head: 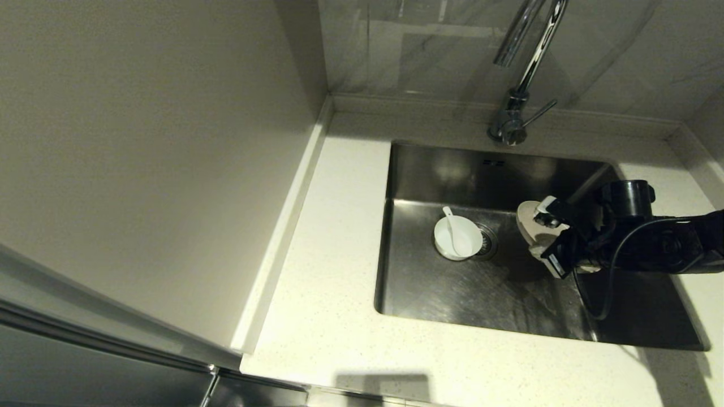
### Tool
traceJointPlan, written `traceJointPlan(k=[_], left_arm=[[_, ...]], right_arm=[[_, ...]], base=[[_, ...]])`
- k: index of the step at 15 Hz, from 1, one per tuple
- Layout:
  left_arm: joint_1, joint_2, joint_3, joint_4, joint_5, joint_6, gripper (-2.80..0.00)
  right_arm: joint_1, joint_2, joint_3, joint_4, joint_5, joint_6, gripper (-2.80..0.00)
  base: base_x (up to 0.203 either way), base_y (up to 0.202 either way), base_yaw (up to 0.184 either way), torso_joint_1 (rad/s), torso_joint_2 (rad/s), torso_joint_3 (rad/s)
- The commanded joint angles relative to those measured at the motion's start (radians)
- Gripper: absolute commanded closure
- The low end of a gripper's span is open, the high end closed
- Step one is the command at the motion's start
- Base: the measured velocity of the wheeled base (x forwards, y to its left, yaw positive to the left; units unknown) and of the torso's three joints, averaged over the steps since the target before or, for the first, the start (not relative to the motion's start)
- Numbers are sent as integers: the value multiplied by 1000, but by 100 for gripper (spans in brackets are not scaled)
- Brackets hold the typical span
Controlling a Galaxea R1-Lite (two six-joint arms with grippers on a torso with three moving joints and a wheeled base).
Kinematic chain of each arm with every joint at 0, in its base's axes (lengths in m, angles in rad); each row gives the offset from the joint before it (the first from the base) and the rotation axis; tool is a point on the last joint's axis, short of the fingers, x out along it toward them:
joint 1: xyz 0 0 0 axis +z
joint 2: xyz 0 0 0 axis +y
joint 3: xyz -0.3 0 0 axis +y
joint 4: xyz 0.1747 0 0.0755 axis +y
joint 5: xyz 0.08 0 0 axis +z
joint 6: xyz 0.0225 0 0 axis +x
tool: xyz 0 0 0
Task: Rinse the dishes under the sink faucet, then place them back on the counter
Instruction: Put a plate back to the table from the sink
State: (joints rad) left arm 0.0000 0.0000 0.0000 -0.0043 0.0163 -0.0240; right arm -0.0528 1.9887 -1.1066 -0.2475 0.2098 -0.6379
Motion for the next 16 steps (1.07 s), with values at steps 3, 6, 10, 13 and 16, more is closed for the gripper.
traceJointPlan(k=[3, 6, 10, 13, 16], left_arm=[[0, -3, 0, 0, 1, -1, 0], [0, -3, 0, 0, 1, -1, 0], [0, -3, 0, 0, 1, -1, 0], [0, -3, 0, 0, 1, -1, 0], [0, -3, 0, 0, 1, -1, 0]], right_arm=[[2, -168, 77, 75, 49, 182, 0], [5, -250, 97, 169, 203, 368, 0], [85, -307, 57, 180, 352, 691, 0], [134, -296, -98, 181, 373, 949, 0], [151, -277, -224, 191, 429, 1208, 0]], base=[[0, 0, 0, 0, 0, 0], [0, 0, 0, 0, 0, 0], [0, 0, 0, 0, 0, 0], [0, 0, 0, 0, 0, 0], [0, 0, 0, 0, 0, 0]])
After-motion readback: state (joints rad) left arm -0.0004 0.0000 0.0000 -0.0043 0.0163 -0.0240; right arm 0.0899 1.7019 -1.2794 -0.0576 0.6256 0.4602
